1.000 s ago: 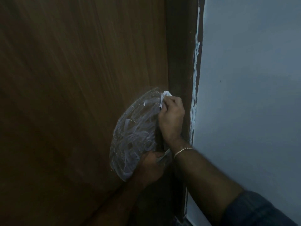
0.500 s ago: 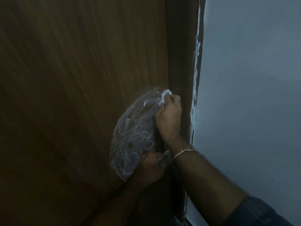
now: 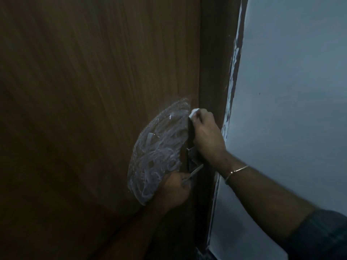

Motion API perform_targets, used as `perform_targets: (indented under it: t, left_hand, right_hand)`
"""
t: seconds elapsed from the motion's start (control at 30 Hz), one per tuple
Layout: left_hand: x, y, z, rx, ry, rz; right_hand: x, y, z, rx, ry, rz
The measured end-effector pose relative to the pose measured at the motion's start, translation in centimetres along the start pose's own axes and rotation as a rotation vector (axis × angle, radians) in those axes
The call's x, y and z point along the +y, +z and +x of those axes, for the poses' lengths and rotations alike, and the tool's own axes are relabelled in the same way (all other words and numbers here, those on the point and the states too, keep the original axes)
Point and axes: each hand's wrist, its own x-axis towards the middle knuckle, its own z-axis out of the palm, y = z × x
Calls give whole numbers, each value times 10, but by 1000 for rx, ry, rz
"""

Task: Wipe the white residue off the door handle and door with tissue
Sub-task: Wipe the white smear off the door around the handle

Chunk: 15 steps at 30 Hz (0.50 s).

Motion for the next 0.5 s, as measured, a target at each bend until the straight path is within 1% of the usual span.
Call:
perform_targets:
  t: [0.07, 0.13, 0.27, 0.33, 0.37, 0.4, 0.5]
  left_hand:
    - [3, -2, -1, -23, 2, -2]
    - [5, -3, -3, -42, 1, -15]
    - [8, -3, -2, -49, -26, -53]
    - [7, -2, 0, -63, -38, -66]
    - [7, -2, 0, -68, -36, -74]
    - [6, -1, 0, -68, -27, -77]
    - [4, -1, 1, -52, -14, -66]
  right_hand:
    - [6, -7, -1, -113, -155, -110]
    - [8, -20, 3, -217, -222, -218]
    - [14, -50, 24, -213, -400, -431]
    - [21, -51, 31, -156, -420, -473]
    - [24, -49, 28, -175, -440, -497]
    - [27, -43, 20, -222, -480, -537]
    - [30, -28, -13, -469, -597, -672]
